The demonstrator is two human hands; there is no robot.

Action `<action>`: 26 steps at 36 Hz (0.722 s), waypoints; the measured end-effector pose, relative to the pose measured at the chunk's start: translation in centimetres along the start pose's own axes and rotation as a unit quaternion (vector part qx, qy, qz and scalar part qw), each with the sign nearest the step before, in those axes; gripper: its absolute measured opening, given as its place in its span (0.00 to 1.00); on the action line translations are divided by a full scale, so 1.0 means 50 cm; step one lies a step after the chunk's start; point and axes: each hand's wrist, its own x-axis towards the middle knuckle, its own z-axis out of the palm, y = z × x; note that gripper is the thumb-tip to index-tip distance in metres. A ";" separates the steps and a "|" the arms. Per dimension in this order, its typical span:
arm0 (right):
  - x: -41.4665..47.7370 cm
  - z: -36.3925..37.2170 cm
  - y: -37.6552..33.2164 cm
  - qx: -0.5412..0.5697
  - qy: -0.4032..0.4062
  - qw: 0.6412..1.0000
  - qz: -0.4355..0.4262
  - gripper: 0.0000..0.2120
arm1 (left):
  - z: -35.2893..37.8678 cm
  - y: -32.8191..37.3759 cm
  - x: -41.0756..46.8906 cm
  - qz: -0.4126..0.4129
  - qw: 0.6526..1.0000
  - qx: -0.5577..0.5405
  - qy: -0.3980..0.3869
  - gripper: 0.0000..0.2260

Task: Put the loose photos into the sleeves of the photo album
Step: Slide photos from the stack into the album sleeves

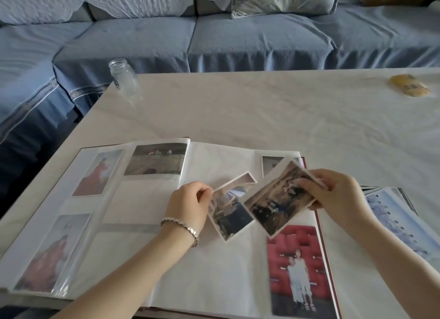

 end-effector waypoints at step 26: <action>-0.067 0.288 -0.120 -0.164 -0.185 0.945 -0.213 0.19 | -0.190 -0.179 -0.011 -0.127 0.950 -0.200 0.205 0.16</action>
